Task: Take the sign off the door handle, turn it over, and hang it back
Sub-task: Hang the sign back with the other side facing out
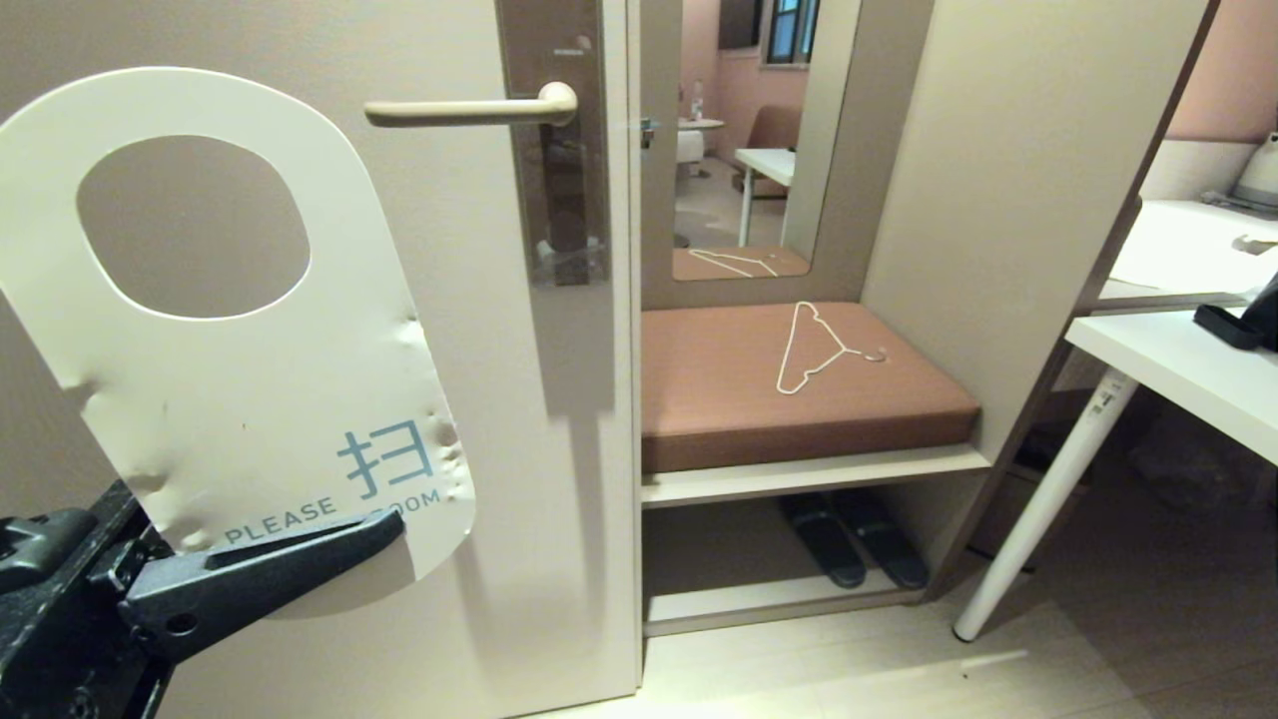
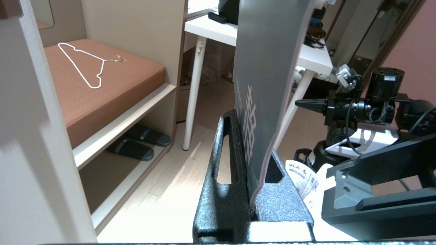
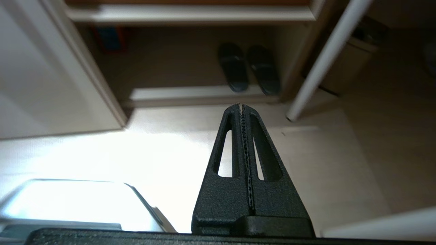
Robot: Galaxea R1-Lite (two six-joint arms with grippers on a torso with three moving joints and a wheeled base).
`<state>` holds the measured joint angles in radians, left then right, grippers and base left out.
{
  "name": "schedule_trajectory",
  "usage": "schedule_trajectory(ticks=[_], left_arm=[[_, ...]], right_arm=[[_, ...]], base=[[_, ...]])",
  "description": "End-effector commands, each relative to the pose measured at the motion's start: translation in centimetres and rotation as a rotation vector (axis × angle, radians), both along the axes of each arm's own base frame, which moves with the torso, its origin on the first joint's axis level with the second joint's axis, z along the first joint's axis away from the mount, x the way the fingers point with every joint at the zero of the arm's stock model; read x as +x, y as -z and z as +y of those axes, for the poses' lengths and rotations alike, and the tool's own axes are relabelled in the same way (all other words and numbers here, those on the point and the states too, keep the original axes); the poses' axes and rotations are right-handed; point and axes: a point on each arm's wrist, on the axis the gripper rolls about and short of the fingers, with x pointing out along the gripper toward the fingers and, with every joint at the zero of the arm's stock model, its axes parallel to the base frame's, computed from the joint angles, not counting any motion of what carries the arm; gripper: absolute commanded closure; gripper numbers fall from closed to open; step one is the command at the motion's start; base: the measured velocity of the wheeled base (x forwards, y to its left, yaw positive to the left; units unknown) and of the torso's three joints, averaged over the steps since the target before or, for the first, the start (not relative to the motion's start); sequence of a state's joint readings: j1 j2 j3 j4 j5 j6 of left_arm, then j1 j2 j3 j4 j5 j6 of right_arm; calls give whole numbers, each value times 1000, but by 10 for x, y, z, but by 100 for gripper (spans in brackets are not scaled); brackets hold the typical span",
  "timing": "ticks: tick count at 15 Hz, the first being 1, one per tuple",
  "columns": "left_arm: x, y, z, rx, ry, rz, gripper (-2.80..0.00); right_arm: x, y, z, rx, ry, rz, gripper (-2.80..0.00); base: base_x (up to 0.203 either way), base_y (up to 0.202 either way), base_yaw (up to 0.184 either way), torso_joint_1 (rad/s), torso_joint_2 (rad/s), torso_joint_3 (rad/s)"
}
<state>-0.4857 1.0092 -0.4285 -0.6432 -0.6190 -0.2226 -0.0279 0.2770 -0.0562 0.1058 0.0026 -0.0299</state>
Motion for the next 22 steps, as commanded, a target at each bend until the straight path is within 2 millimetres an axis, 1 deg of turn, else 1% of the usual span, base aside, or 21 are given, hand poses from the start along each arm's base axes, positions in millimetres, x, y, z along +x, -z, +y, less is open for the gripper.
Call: schedule_trajectory(ticks=[1, 4, 7, 8, 11, 17, 19, 22], left_arm=[[1, 1, 0, 1, 3, 1, 0], [1, 1, -1, 2, 3, 4, 0], [2, 2, -1, 5, 0, 8, 0], [2, 2, -1, 5, -2, 10, 0], [10, 0, 3, 4, -64, 6, 0], [27, -17, 25, -14, -271, -35, 0], [32, -15, 30, 12, -345, -57, 0], [51, -5, 34, 132, -480, -102, 0]], right_arm=[[-1, 3, 0, -12, 4, 5, 0], [-9, 5, 0, -22, -33, -81, 0], [-20, 7, 0, -24, -46, -227, 0], [-22, 8, 0, -23, -47, -252, 0], [-22, 8, 0, -22, -48, -255, 0], [-22, 8, 0, -15, -45, -256, 0], [-22, 8, 0, -15, -45, -258, 0], [-22, 8, 0, -15, -45, -256, 0]], base=[[0, 0, 0, 0, 0, 0], [0, 0, 0, 0, 0, 0], [0, 0, 0, 0, 0, 0], [0, 0, 0, 0, 0, 0], [0, 0, 0, 0, 0, 0], [0, 0, 0, 0, 0, 0], [0, 0, 0, 0, 0, 0], [0, 0, 0, 0, 0, 0]])
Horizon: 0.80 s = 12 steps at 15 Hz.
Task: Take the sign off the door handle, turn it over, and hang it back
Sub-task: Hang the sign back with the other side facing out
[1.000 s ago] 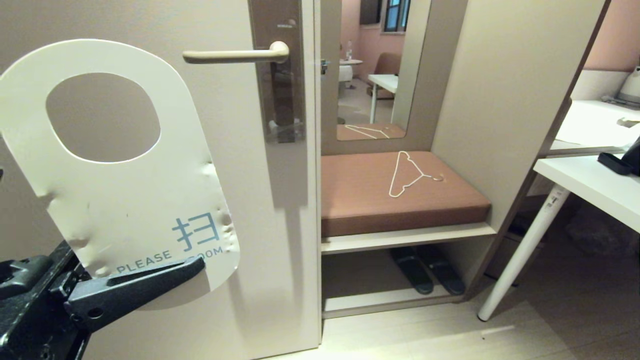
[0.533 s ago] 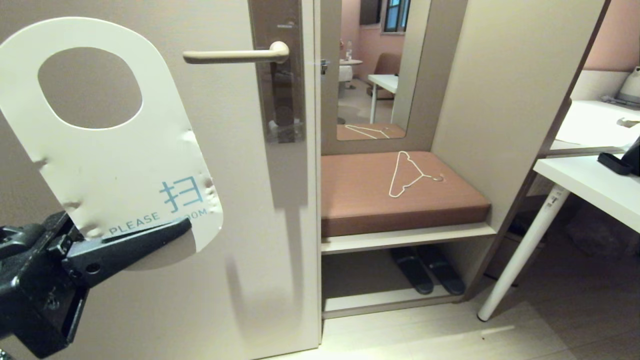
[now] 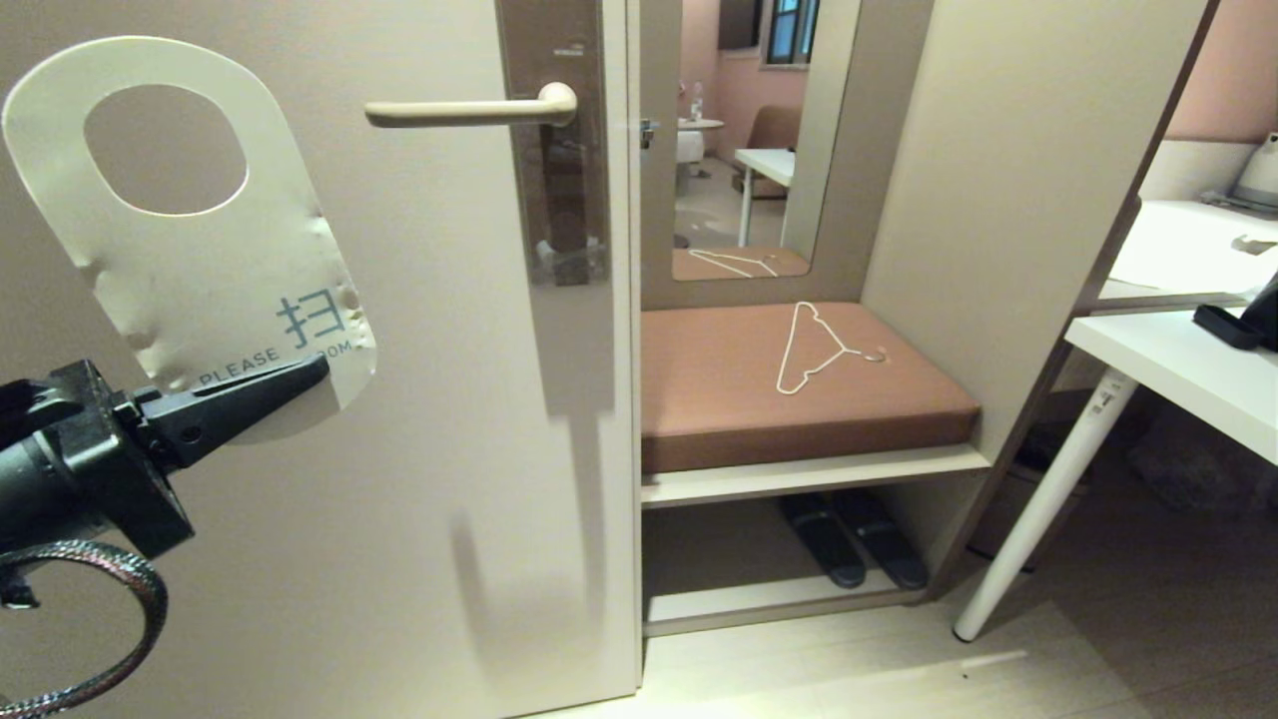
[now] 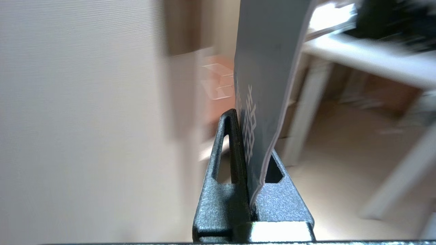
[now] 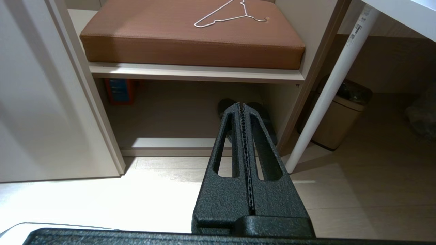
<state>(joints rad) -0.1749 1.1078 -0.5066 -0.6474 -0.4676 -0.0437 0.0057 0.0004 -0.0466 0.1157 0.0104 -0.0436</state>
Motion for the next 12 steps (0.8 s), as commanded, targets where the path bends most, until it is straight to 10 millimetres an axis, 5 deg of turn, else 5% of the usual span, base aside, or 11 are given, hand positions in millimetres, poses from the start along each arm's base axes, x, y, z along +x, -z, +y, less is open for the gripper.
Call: schedule_trajectory(ticks=[1, 6, 12], left_arm=[[12, 6, 1, 36, -71, 16, 0], [31, 9, 3, 53, -138, 49, 0], [95, -3, 2, 56, -341, 38, 0]], right_arm=[[0, 0, 0, -1, -1, 1, 0], [0, 0, 0, -1, -1, 1, 0], [0, 0, 0, -1, -1, 1, 0]], base=[[0, 0, 0, 0, 0, 0], [0, 0, 0, 0, 0, 0], [0, 0, 0, 0, 0, 0]])
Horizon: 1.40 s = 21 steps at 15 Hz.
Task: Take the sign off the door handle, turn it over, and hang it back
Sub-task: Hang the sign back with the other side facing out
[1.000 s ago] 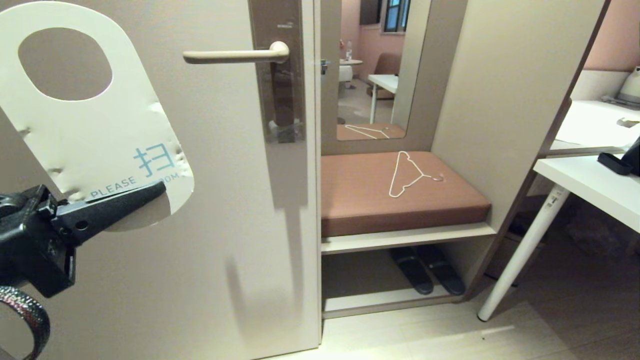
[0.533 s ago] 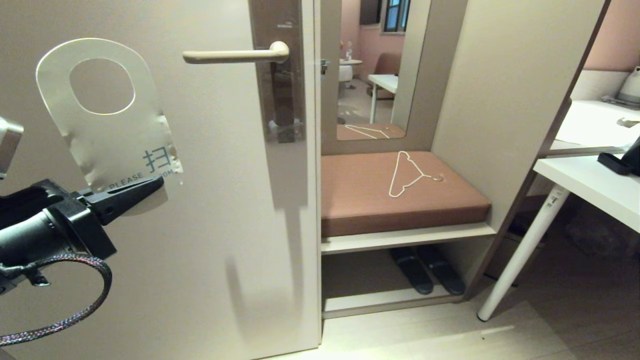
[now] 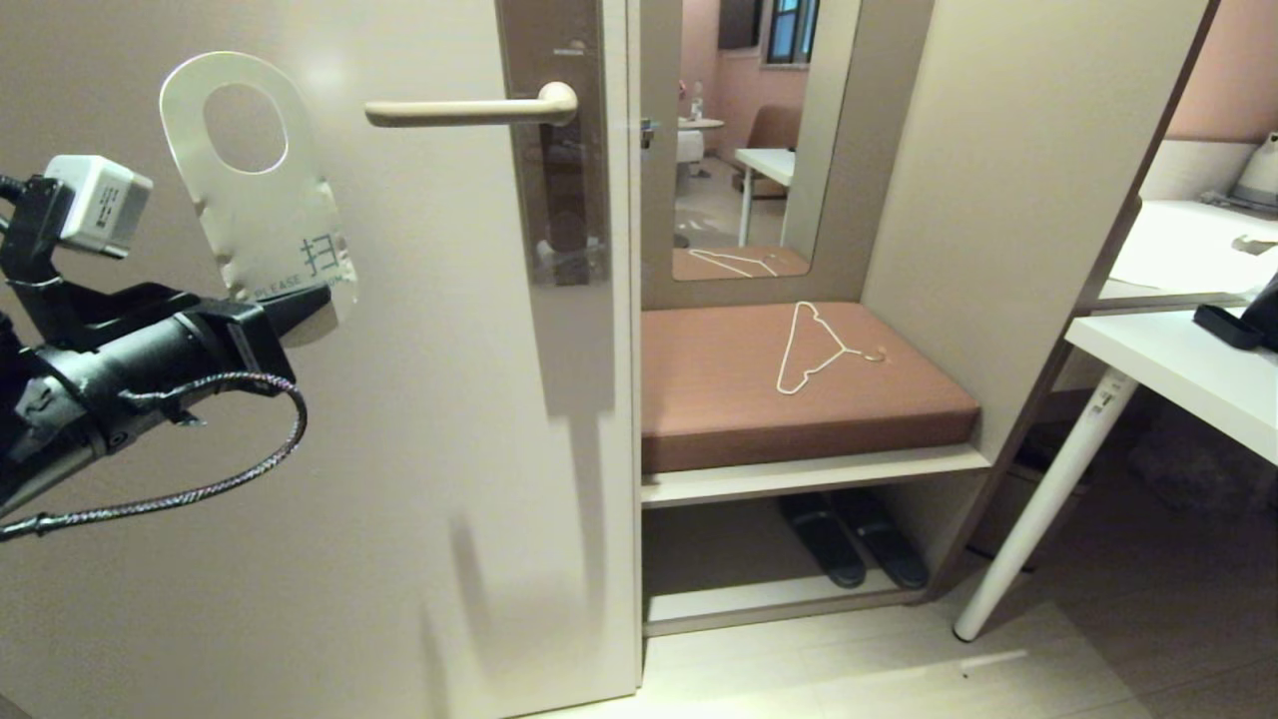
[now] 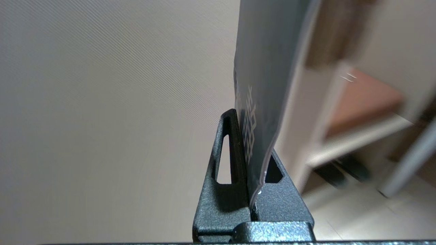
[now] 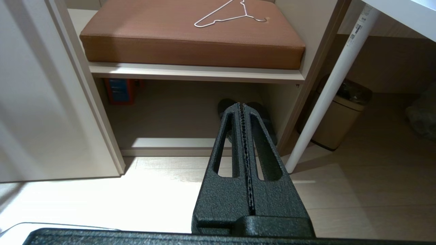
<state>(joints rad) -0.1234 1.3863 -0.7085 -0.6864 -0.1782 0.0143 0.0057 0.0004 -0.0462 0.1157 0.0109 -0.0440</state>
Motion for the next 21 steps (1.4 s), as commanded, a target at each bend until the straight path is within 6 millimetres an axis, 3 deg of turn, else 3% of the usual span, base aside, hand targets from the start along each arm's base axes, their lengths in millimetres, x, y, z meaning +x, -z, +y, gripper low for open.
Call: schedule_trajectory(ticks=[1, 5, 14, 21], left_arm=[[24, 2, -2, 9, -16, 14, 0], [43, -3, -6, 76, -51, -14, 0], [50, -4, -20, 125, -5, -29, 0], [49, -2, -44, 127, 77, -20, 0]], right_arm=[[0, 0, 0, 0, 0, 0, 0], [0, 0, 0, 0, 0, -1, 0], [0, 0, 0, 0, 0, 0, 0], [0, 0, 0, 0, 0, 1, 0]], base=[[0, 0, 0, 0, 0, 0], [0, 0, 0, 0, 0, 0], [0, 0, 0, 0, 0, 0], [0, 0, 0, 0, 0, 0]])
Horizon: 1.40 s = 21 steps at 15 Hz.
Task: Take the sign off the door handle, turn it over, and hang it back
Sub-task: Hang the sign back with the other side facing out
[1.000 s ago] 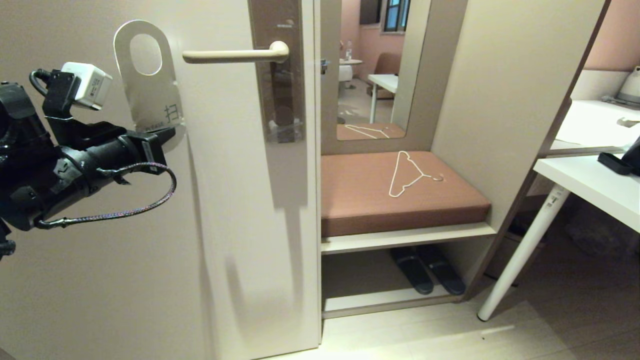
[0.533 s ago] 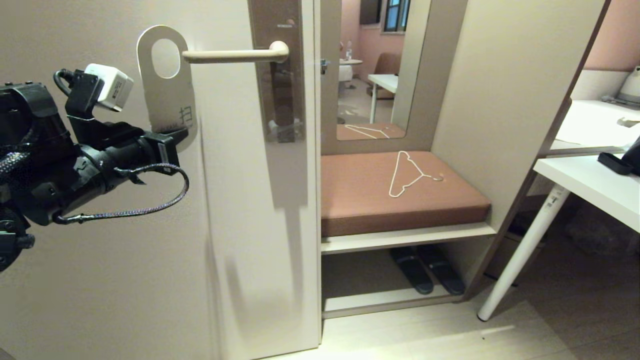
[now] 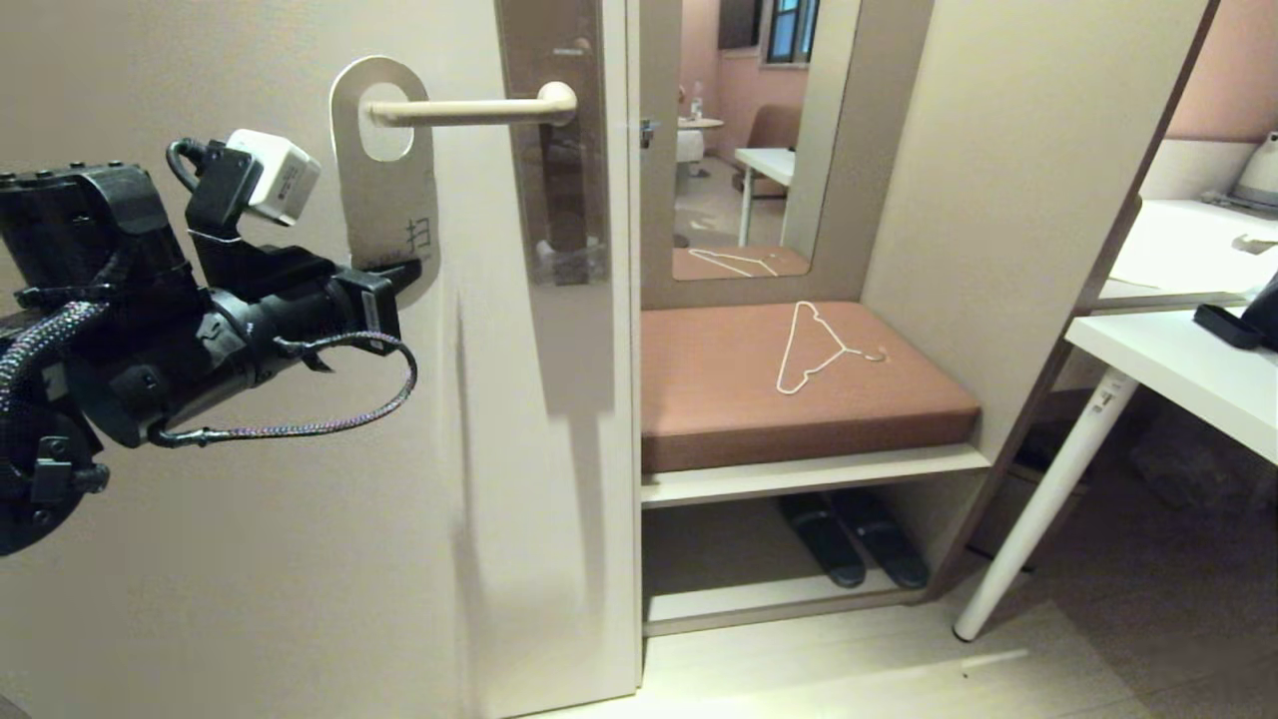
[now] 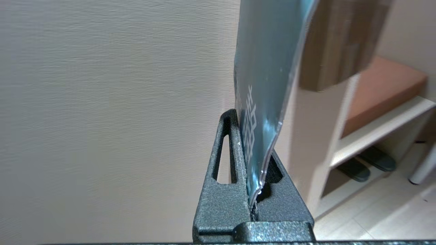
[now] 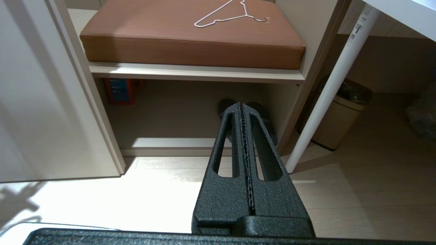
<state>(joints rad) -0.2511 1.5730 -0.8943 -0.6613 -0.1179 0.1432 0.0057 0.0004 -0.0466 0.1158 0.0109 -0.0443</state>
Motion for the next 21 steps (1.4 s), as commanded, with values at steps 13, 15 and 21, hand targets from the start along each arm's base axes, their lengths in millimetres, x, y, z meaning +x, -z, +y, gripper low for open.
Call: schedule_trajectory(ticks=[13, 15, 21], left_arm=[[1, 4, -49, 109, -86, -28, 0], [3, 0, -54, 115, -74, -44, 0], [-2, -3, -74, 120, -39, -40, 0]], right_arm=[[0, 0, 0, 0, -1, 1, 0], [0, 0, 0, 0, 0, 1, 0], [0, 0, 0, 0, -2, 1, 0]], base=[[0, 0, 0, 0, 0, 0], [0, 0, 0, 0, 0, 0], [0, 0, 0, 0, 0, 0]])
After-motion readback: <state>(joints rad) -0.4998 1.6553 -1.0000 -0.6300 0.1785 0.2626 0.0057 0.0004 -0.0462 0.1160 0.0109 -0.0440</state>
